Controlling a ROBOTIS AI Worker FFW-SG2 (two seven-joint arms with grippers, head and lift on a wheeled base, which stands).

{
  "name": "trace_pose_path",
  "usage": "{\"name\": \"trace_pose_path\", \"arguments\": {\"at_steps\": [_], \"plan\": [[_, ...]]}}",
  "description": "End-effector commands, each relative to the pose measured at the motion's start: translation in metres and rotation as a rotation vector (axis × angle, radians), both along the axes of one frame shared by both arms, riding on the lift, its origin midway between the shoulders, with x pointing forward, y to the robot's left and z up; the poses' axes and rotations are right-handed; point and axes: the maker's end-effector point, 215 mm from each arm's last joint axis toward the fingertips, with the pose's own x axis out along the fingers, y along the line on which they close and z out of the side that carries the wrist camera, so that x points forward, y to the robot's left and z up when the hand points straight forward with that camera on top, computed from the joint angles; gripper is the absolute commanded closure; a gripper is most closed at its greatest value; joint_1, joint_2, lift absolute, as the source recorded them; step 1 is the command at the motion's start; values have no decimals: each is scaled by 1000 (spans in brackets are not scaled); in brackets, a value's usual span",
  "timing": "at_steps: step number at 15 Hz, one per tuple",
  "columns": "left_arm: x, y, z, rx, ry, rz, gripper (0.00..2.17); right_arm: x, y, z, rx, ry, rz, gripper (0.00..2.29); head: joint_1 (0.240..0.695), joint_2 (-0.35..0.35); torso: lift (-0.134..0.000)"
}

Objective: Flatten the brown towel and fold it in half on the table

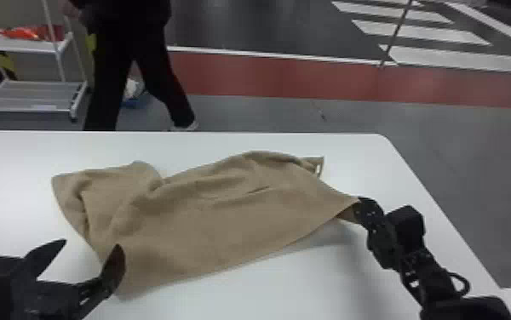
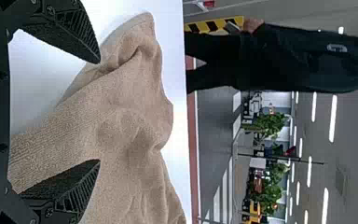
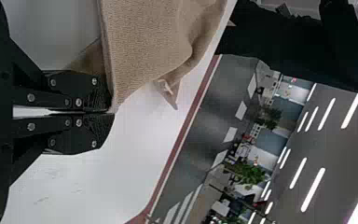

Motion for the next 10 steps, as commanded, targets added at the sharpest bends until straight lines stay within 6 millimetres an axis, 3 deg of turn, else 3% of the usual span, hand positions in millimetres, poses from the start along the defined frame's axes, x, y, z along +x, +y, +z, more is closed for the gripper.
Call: {"name": "trace_pose_path", "arguments": {"at_steps": [1,3,5,7,10], "plan": [[3,1,0,-15,-1,5,134,5,17,47,-234,-103,156,1474,695,-184,-128],[4,8,-1,-28,0,20,134,-3,30,67,-460,-142,302,1470,695,-162,-128],[6,9,0,-43,-2,24,134,-23,39,51,-695,-120,458,1470,695,-141,-128],[9,8,-1,-59,-1,27,134,-48,24,13,-829,-9,550,1470,695,-129,-128],[13,8,-4,-63,0,27,134,-62,-19,-16,-897,90,542,1470,695,-154,-128]]}}
